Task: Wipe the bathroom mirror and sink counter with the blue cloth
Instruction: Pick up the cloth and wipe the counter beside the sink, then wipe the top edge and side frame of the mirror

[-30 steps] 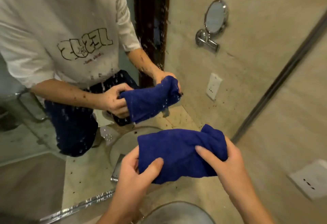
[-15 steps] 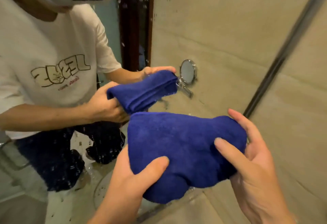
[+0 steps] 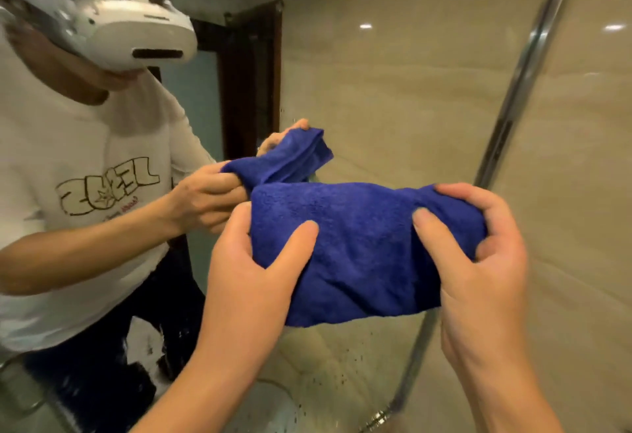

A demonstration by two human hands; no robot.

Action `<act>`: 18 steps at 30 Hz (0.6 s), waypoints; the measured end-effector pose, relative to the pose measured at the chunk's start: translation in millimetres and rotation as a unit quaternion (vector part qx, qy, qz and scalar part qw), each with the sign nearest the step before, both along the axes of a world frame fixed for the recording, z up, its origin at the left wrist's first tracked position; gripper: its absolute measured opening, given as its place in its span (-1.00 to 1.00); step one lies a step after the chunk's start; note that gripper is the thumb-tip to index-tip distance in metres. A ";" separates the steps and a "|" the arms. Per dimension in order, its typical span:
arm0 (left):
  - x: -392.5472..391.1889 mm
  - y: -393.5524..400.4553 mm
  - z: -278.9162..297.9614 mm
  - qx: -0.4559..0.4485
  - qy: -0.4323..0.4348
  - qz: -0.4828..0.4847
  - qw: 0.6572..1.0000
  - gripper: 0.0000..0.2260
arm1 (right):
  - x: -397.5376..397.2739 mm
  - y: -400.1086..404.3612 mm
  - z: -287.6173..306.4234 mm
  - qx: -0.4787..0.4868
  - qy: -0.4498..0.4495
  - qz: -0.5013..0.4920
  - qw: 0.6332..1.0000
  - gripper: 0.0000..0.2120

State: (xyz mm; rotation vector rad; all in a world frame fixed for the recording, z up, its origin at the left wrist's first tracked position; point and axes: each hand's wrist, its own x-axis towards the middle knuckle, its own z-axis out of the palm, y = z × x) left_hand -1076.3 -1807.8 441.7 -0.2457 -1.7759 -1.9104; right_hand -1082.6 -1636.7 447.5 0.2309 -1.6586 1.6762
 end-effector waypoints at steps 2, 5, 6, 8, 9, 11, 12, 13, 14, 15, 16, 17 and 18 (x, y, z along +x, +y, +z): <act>0.6 -3.1 15.6 0.011 0.030 0.012 0.999 -0.74 | 0.3 -7.4 17.7 0.018 0.013 -0.018 1.000 -0.59; 2.8 -8.3 42.5 0.024 0.081 0.010 0.996 -0.75 | 2.8 -18.3 43.1 0.098 0.022 -0.056 0.993 -0.26; 4.1 -10.2 52.0 0.023 0.098 0.013 0.995 -0.75 | 3.6 -20.5 50.9 0.116 0.032 -0.054 0.991 -0.22; 7.0 -15.2 69.6 0.017 0.127 0.027 0.991 -0.76 | 3.8 -23.4 65.6 0.141 0.061 -0.048 0.987 -0.30; 9.4 -18.2 78.5 0.012 0.140 0.037 0.989 -0.75 | 3.6 -25.8 73.8 0.146 0.075 -0.047 0.985 -0.37; 16.4 -24.0 97.4 -0.001 0.164 0.064 0.984 -0.73 | 4.1 -33.2 92.4 0.136 0.103 -0.042 0.985 -0.44; 19.7 -28.1 107.0 -0.004 0.175 0.080 0.981 -0.74 | 4.6 -38.2 102.8 0.130 0.120 -0.040 0.984 -0.46; 23.2 -32.5 116.6 -0.005 0.186 0.099 0.978 -0.75 | 5.5 -44.1 113.6 0.125 0.136 -0.037 0.982 -0.48; 26.1 -38.5 126.2 -0.005 0.198 0.122 0.972 -0.76 | 6.2 -51.3 124.6 0.120 0.153 -0.031 0.980 -0.50; 29.3 -44.8 136.2 -0.005 0.212 0.147 0.966 -0.74 | 7.4 -58.8 135.2 0.116 0.169 -0.023 0.979 -0.52; 32.9 -51.9 146.0 -0.003 0.227 0.170 0.959 -0.68 | 9.3 -66.9 145.6 0.112 0.186 -0.015 0.976 -0.53; 37.4 -59.2 156.3 -0.002 0.243 0.187 0.952 -0.57 | 11.7 -75.4 155.7 0.107 0.203 -0.006 0.973 -0.55; 42.4 -67.0 165.7 -0.008 0.257 0.200 0.946 -0.44 | 14.3 -84.1 165.1 0.101 0.218 0.004 0.971 -0.56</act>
